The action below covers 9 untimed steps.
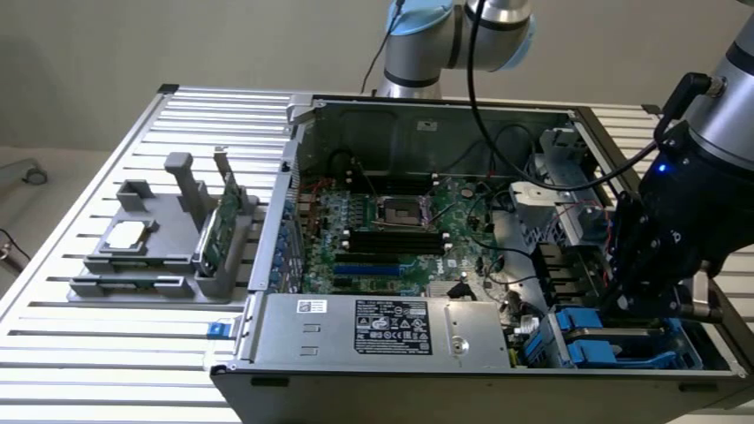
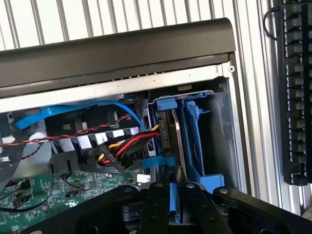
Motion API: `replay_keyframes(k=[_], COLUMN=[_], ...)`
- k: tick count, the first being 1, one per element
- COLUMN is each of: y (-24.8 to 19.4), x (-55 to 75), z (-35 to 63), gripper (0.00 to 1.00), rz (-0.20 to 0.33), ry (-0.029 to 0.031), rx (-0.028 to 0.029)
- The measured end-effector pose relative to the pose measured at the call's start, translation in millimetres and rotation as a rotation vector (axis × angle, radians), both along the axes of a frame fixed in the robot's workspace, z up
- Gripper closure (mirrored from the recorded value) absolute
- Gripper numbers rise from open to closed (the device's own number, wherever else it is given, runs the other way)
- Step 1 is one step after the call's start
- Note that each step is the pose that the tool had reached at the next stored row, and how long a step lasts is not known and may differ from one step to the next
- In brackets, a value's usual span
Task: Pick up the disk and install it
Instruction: 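Insert the first disk wire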
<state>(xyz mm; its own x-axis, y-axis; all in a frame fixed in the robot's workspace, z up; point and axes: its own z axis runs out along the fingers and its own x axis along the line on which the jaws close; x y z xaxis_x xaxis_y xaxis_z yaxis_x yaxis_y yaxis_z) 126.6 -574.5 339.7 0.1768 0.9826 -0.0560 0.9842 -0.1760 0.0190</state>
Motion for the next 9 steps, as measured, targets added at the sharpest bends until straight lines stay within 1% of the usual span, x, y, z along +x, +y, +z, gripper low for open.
replay_keyframes(k=[2, 9], y=[0.1, 0.0], x=[0.0, 0.0], z=[0.0, 0.2], gripper=[0.84, 0.84], rz=[-0.005, -0.024], ry=[0.0009, 0.0069], rx=[0.0005, 0.0009])
